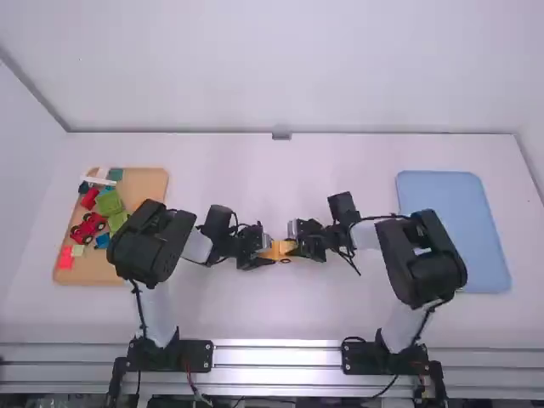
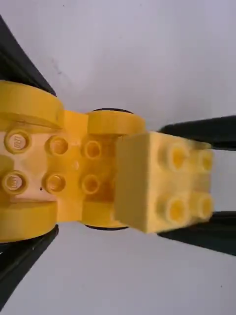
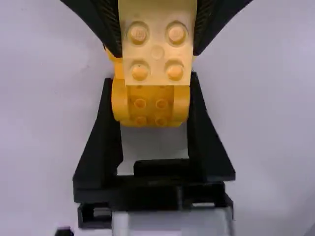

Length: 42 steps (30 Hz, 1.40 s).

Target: Assemble lego blocks to make yellow taxi

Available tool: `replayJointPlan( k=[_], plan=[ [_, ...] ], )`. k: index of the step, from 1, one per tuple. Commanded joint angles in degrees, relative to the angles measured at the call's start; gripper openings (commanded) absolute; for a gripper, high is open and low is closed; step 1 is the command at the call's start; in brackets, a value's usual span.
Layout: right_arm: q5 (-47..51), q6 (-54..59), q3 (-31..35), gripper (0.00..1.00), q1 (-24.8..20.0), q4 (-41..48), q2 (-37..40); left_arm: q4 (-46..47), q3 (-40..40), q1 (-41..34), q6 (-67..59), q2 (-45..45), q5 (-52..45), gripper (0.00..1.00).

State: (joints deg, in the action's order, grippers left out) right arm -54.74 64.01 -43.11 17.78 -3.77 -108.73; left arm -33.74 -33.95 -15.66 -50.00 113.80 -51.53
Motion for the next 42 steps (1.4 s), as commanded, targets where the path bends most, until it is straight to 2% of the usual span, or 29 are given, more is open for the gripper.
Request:
replayJointPlan(
  k=[1, 7, 14, 24, 33, 36, 42],
  plan=[
    [-0.9, -2.1, -2.4, 0.20, -0.1, 0.2, -2.6, 0.5, 0.2, -0.6, -0.4, 0.6, 0.0, 0.54],
    [-0.2, -2.1, -3.1, 0.19, 1.5, -0.2, -3.3, 0.5, 0.0, -0.7, -0.4, 0.6, 0.2, 0.55],
    [4.3, -4.2, -3.1, 0.18, 1.4, 0.0, -3.3, 0.3, 0.2, -0.6, -0.4, 0.6, 0.2, 0.56],
    [5.8, 0.4, -3.1, 0.18, 1.4, 4.2, 0.1, 0.8, -0.2, -0.7, -0.4, 0.6, 1.6, 0.57],
    [6.9, 0.3, -3.0, 0.18, 1.4, 4.4, 0.1, 0.7, -0.3, -0.7, -0.4, 0.6, 1.2, 0.57],
    [7.3, 0.3, -3.0, 0.24, 1.4, 4.4, 0.1, 0.8, -0.3, -0.7, -0.4, 0.6, 1.2, 0.58],
    [5.7, 0.3, -3.0, 0.46, 1.4, 3.7, 0.1, 0.7, -0.3, -0.7, -0.4, 0.6, 1.2, 0.59]
  ],
)
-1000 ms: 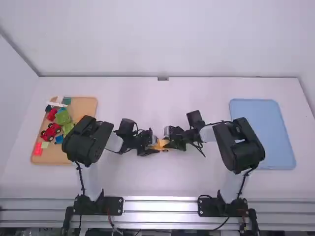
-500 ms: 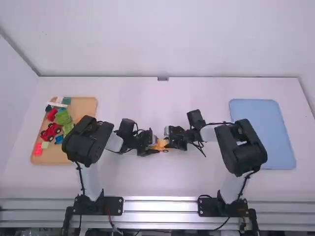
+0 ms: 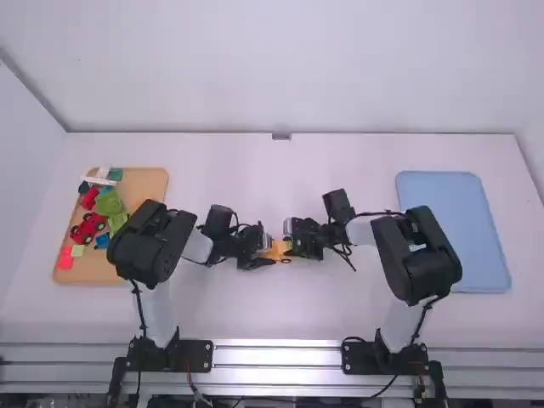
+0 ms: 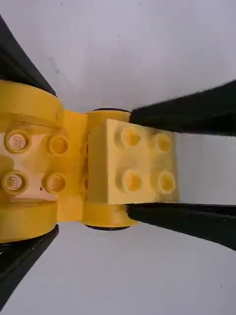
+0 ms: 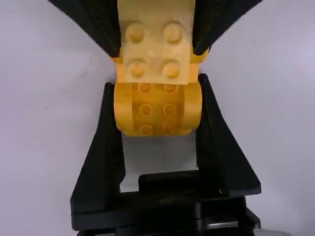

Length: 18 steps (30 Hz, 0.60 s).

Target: Assemble lego blocks to make yellow taxi

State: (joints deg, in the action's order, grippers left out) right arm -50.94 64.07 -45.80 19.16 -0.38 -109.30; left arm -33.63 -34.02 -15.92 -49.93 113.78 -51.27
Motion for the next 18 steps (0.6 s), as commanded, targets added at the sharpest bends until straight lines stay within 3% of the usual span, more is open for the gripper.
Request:
replayJointPlan(
  k=[1, 5, 11, 13, 14, 15, 17, 18],
  plan=[
    [1.4, 0.3, -0.3, 0.47, 0.0, 0.1, 0.7, 0.6, -0.2, -0.5, -0.5, 0.7, 0.9, 0.59],
    [-0.7, 0.4, -0.3, 0.67, 0.0, -0.6, 2.2, 0.6, -0.2, -0.5, -0.5, 0.7, 1.0, 0.59],
    [-4.9, 0.4, -0.3, 0.68, -1.3, -0.5, 7.3, 0.6, -0.2, -0.5, -0.5, 0.7, 1.0, 0.60],
    [-4.7, -1.2, -0.3, 0.61, -2.0, -0.3, 9.4, 0.6, -0.2, -0.5, -0.5, 0.7, 1.0, 0.61],
    [-3.6, -1.9, -0.3, 0.38, -2.2, -0.4, 9.9, 0.6, -0.2, -0.5, -0.5, 0.7, 1.0, 0.61],
    [-2.6, -2.7, -0.3, 0.25, -2.3, -0.5, 9.9, 0.6, -0.2, -0.5, -0.5, 0.7, 1.0, 0.60],
    [0.2, -3.3, -0.3, 0.04, -2.0, 0.6, 9.6, 0.4, -0.2, -0.5, -0.5, 0.7, 1.0, 0.61],
    [1.6, -2.4, -0.3, 0.00, -1.4, 1.8, 9.4, 0.3, -0.2, -0.5, -0.5, 0.7, 1.0, 0.61]
  ],
)
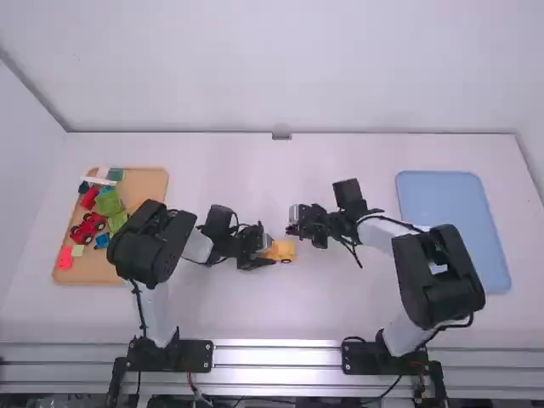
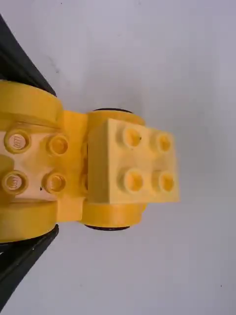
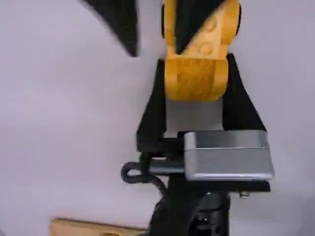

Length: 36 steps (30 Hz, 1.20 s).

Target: Assemble lego blocks to make yellow taxi

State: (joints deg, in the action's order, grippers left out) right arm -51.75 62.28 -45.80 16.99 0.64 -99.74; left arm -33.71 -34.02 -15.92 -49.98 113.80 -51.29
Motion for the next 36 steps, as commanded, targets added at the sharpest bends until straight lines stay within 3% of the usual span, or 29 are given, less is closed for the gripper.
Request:
replayJointPlan(
  k=[1, 14, 29, 36],
  plan=[
    [3.8, 1.1, -0.3, 0.00, 1.5, 2.9, -0.8, 0.4, -0.2, -0.5, -0.4, 0.6, 1.0, 0.61],
    [7.1, 0.1, -0.3, 0.00, 3.0, 5.9, -6.6, 0.3, -0.2, -0.5, -0.4, 0.6, 1.0, 0.61],
    [14.8, -3.4, -0.3, 0.00, 3.0, 5.9, -6.7, 0.4, -0.2, -0.5, -0.4, 0.6, 1.0, 0.60],
    [4.3, 1.9, -0.3, 0.00, 1.1, 4.1, -3.8, 0.3, -0.2, -0.5, -0.4, 0.6, 1.0, 0.60]
  ],
)
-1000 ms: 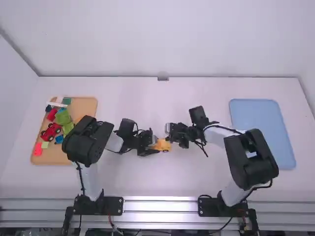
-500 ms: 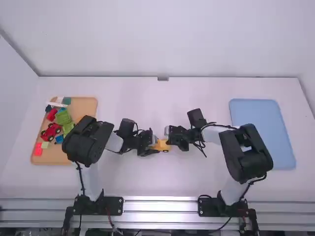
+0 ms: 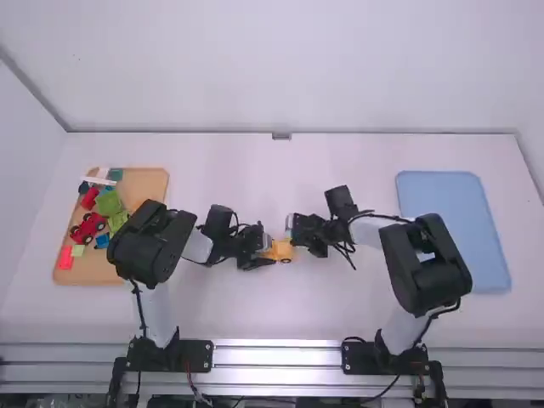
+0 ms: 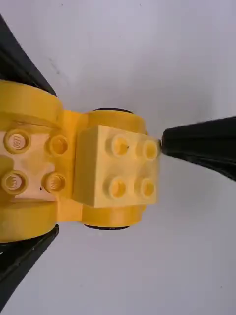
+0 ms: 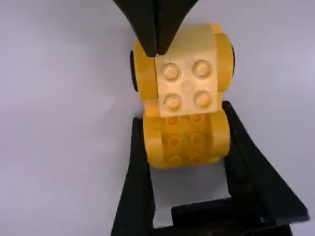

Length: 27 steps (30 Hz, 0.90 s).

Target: Assemble lego blocks to make yellow taxi

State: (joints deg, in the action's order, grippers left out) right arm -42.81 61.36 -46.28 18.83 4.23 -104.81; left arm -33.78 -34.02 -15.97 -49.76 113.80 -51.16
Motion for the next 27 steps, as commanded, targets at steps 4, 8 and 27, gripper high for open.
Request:
replayJointPlan(
  k=[4, 8, 27],
  plan=[
    [-10.8, 7.0, 0.2, 0.00, -1.5, 0.7, 2.9, 0.3, -0.2, -0.5, -0.7, 0.6, 0.9, 0.60],
    [-8.0, 5.7, 0.2, 0.00, 0.1, 0.6, 2.8, 0.3, -0.2, -0.5, -0.7, 0.6, 0.9, 0.60],
    [3.9, -2.3, 0.2, 0.00, 6.1, -1.8, -2.1, 0.5, -0.2, -0.4, -0.6, 0.6, 0.9, 0.60]
  ],
)
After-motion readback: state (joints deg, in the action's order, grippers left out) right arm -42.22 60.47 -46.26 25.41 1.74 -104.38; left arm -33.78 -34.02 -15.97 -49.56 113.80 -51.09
